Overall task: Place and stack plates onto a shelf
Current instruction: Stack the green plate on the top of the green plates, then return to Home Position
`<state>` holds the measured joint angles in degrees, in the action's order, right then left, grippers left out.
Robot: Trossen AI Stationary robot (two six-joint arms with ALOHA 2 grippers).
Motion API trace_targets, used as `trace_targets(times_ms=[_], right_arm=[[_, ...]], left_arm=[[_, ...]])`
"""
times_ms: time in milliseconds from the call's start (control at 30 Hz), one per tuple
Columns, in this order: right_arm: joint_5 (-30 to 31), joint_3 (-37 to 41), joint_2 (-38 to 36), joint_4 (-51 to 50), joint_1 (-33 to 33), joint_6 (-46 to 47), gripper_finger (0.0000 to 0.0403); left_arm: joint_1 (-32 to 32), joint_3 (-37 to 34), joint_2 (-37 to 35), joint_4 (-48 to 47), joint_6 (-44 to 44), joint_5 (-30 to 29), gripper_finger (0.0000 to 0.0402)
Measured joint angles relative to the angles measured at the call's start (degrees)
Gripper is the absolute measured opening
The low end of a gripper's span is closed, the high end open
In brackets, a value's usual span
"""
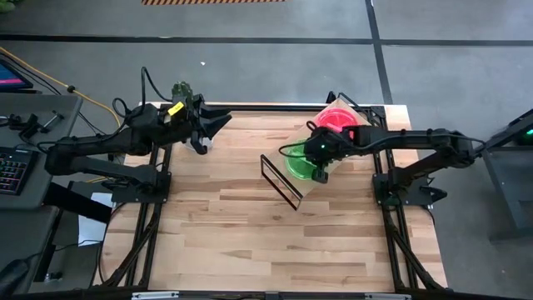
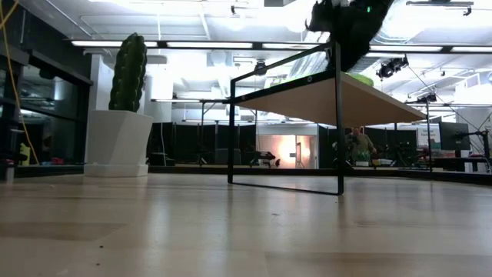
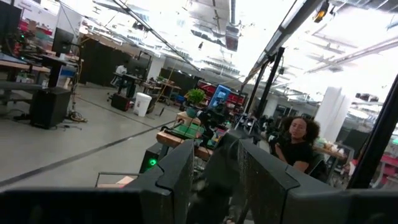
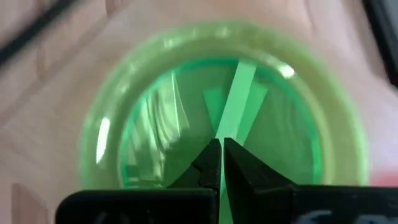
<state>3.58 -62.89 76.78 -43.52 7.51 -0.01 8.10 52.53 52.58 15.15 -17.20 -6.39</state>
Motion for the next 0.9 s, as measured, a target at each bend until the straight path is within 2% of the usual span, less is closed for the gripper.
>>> trace_targets(times_ms=[233,400,500,633,800,900], right_arm=[[0.5,-3.8,-5.5,-0.6,0.0,1.1,0.0],[0.3,-3.8,-11.1,0.0,0.0,5.2,0.0],[-0.3,-2.9,-14.9,0.4,0.0,7.9,0.0],[-0.6,-0.2,-20.6,2.2,0.0,12.3,0.0],[-0.7,4.6,-27.9,8.0,-1.0,18.0,0.0],[-0.8,7.5,-30.9,13.2,-1.9,20.0,0.0]], left_arm=[[0.0,0.0,-0.1,-2.0,2.8,1.1,0.0115],[0.0,0.0,-1.0,-7.8,4.8,1.5,0.0115],[0.0,-0.8,-1.8,-8.8,6.7,4.1,0.0115],[0.0,-6.9,-3.3,-1.4,7.3,7.6,0.0092],[0.4,-18.1,-6.0,12.2,3.7,7.7,0.002],[0.7,-23.9,-8.1,16.7,0.2,7.6,0.0007]])
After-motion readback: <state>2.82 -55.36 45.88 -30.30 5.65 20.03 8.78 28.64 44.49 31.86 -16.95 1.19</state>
